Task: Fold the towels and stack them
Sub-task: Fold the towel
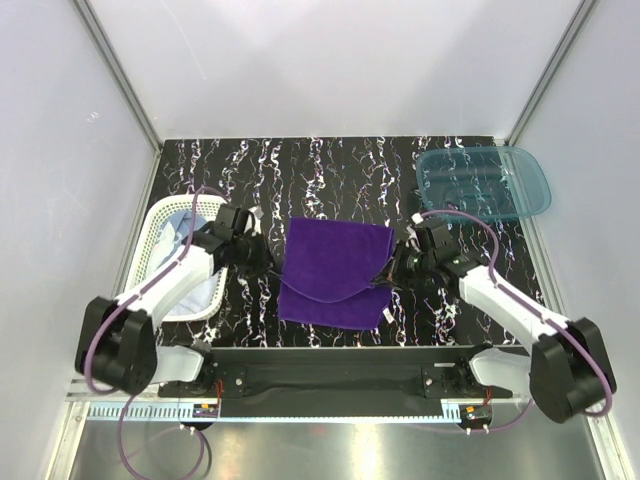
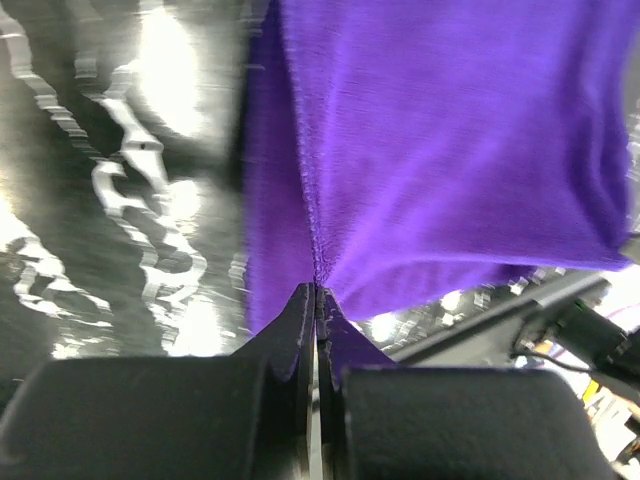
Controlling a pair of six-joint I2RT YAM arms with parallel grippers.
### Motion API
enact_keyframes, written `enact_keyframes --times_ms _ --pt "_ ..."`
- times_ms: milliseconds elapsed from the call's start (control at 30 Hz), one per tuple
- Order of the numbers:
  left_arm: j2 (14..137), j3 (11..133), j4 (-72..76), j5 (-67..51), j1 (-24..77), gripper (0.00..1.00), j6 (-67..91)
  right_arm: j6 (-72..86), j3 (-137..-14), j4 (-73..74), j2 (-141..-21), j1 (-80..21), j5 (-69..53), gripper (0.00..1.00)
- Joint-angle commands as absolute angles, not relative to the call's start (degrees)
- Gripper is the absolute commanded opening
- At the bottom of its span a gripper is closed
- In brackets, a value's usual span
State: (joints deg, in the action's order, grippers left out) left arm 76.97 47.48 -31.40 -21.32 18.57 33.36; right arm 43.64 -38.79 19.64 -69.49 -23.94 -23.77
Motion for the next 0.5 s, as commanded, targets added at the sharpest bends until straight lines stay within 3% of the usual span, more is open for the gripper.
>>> enact_keyframes --times_ms 0,167,467 --pt "72.60 47.22 -30.41 -23.55 21.35 0.00 36.73 45.88 -36.94 22.32 -64.70 -25.22 -25.40 0.00" --pt "72.16 40.09 -26.81 -21.36 22.93 0.00 37.97 46.84 -28.06 23.64 -59.94 -25.22 -22.77 0.00" --pt "74.62 35.95 -24.43 -18.20 27.07 0.00 39.29 48.25 -24.08 29.71 -51.60 -25.22 -17.49 0.00"
